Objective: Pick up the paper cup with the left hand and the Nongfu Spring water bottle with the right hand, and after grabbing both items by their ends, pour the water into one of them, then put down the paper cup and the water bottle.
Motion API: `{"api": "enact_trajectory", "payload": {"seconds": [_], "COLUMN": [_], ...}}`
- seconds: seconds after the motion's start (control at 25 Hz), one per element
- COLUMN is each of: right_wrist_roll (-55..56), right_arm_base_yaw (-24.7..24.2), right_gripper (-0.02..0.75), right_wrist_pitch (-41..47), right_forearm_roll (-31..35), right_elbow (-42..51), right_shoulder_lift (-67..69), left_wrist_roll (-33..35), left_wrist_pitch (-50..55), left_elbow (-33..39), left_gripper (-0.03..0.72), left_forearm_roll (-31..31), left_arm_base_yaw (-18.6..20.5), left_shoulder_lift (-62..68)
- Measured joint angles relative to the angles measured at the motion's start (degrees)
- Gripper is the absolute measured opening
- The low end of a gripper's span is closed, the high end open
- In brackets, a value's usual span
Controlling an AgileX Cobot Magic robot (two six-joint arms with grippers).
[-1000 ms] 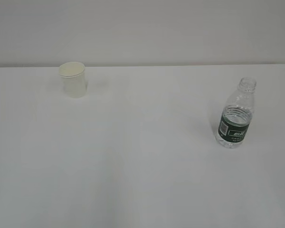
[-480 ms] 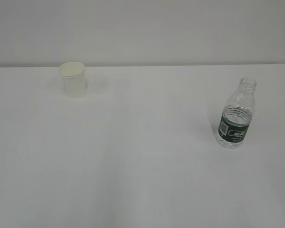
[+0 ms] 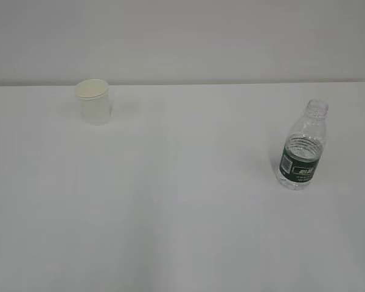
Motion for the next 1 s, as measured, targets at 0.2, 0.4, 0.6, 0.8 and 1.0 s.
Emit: {"api": "enact_trajectory", "payload": {"seconds": [0.2,0.4,0.6,0.8,1.0], "right_wrist_roll": [2.41,3.15,2.70,-1.52,-2.76], "right_arm_base_yaw": [0.00,0.00,0.00,0.00,0.00], "right_gripper": [0.442,0.442,0.442,0.442,0.442], "right_wrist_pitch": [-6.63,-14.51,-20.98,-31.77,-40.00], "right_forearm_roll": [1.75,6.20,8.28,11.64,12.39], "right_elbow": [-1.04,-1.06,-1.06,-1.06,-1.06], "right_shoulder_lift": [0.00,1.16,7.08,12.62,18.06], "left_wrist_roll": [0.00,3.10,5.72,8.11,11.75], "left_wrist_pitch": [-1.88,-9.44,-21.88,-29.78,-39.88], "left_elbow": [-1.32,-2.60,-2.69,-2.69,-2.69], "left_gripper": [0.461,0.461,0.461,0.461,0.461], "left_forearm_roll": [-2.53,-4.16,-8.17,-8.91,-9.16], "left_arm_base_yaw": [0.00,0.00,0.00,-1.10,-4.25], "left_shoulder_lift": [3.33,11.76,18.97,22.46,27.09]}}
